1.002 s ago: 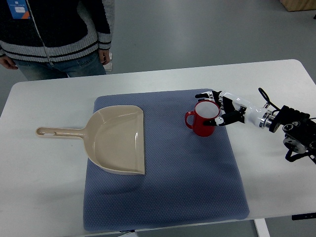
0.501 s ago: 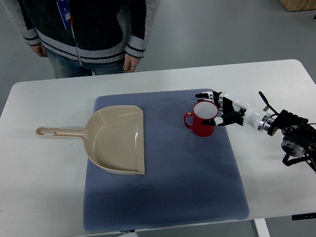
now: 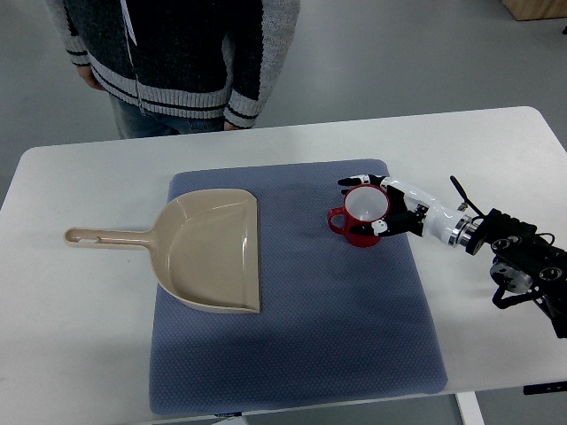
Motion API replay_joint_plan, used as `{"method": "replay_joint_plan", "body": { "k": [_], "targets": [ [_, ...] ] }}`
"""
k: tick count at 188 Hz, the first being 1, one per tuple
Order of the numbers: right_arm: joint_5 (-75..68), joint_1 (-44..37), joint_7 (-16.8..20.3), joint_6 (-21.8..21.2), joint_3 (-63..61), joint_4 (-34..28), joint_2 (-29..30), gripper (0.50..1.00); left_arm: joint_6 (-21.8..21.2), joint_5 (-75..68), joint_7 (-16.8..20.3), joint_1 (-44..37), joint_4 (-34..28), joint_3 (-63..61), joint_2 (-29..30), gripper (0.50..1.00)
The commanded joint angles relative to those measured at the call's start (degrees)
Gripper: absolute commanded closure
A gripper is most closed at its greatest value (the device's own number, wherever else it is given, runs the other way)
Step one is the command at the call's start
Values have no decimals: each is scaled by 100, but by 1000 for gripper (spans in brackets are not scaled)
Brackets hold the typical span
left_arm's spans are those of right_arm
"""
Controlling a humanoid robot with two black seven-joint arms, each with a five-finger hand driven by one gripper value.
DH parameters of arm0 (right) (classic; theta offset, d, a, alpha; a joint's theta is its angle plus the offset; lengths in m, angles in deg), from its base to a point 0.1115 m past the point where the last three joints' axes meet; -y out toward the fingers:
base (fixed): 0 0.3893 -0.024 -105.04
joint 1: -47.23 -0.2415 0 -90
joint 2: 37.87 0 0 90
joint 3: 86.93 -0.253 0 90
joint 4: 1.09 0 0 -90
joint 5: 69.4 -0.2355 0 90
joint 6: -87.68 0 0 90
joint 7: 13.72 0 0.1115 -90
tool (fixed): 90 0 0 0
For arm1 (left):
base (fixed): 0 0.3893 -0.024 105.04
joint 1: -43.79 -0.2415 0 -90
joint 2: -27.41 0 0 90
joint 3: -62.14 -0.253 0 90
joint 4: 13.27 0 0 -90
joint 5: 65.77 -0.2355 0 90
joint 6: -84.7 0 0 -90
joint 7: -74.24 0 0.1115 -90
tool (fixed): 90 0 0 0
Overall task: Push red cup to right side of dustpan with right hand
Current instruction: 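Push the red mug with the right hand toward the dustpan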
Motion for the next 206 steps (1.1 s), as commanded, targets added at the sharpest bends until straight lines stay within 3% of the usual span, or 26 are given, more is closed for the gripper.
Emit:
{"method": "replay_joint_plan", "body": {
  "k": [1,206],
  "targets": [
    [0,51,0,68,0,1,86,568,0,0,1,0,0,-1,0,500],
    [-17,130,9,438,9,-130,991,568,0,0,1,0,9,-1,0,500]
  ]
}}
